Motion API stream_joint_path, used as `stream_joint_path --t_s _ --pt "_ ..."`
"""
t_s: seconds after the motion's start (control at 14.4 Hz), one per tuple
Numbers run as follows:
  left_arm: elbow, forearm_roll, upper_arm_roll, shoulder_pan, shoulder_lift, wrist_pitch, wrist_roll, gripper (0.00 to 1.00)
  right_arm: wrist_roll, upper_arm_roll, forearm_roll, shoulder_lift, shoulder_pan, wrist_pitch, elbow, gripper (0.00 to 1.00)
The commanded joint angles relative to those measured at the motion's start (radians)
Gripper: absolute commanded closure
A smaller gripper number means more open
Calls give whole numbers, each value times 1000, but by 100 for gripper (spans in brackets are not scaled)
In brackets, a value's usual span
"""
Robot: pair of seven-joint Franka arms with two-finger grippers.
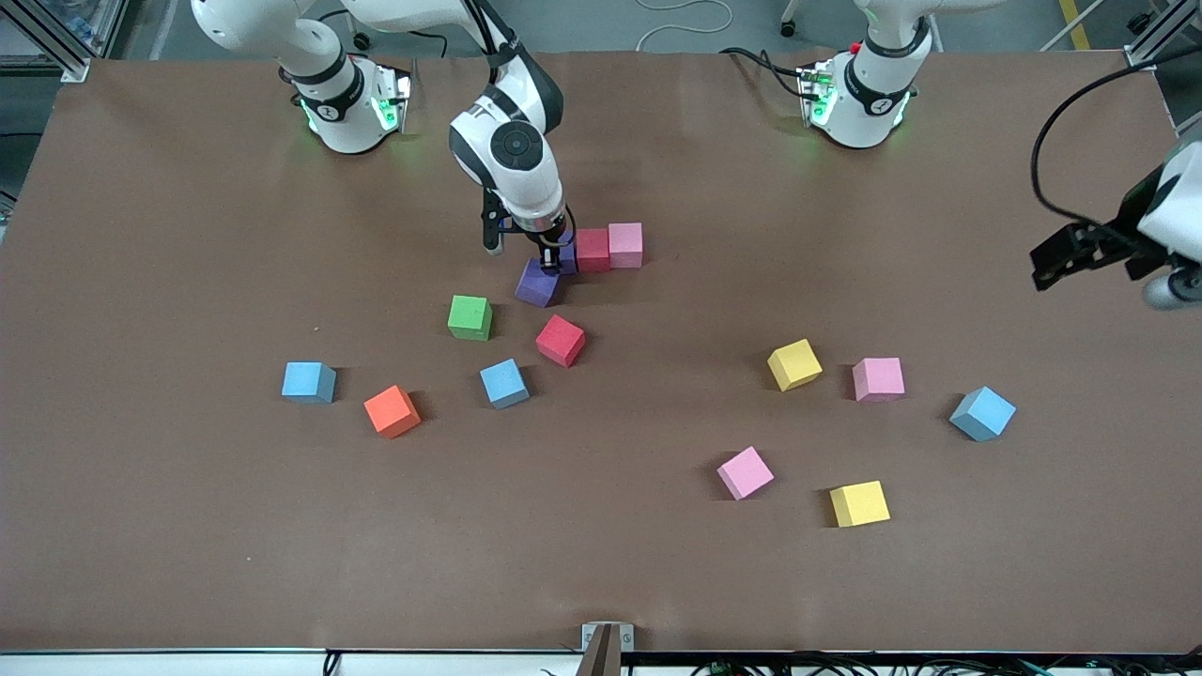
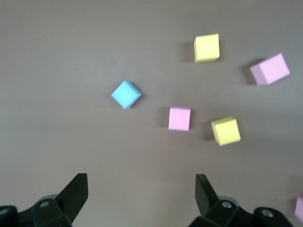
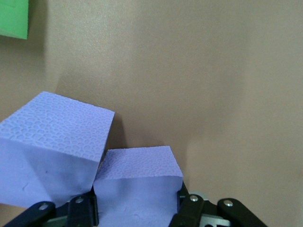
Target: Arrange 11 blocks into digit 3
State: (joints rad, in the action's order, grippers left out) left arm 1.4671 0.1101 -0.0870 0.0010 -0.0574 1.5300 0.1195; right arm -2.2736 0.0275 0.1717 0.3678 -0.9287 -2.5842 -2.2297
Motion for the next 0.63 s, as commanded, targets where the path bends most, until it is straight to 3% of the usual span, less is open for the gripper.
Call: stream_joint_path --t_s 0.0,0.42,0.56 --pt "65 -15 12 -19 70 -13 -26 0 -12 12 12 60 -10 -25 12 100" --pt "87 -13 41 -38 97 -14 -40 0 -11 12 12 60 -5 -22 12 100" --pt "87 -15 39 -38 96 -14 -40 0 -11 12 12 60 -4 -21 10 95"
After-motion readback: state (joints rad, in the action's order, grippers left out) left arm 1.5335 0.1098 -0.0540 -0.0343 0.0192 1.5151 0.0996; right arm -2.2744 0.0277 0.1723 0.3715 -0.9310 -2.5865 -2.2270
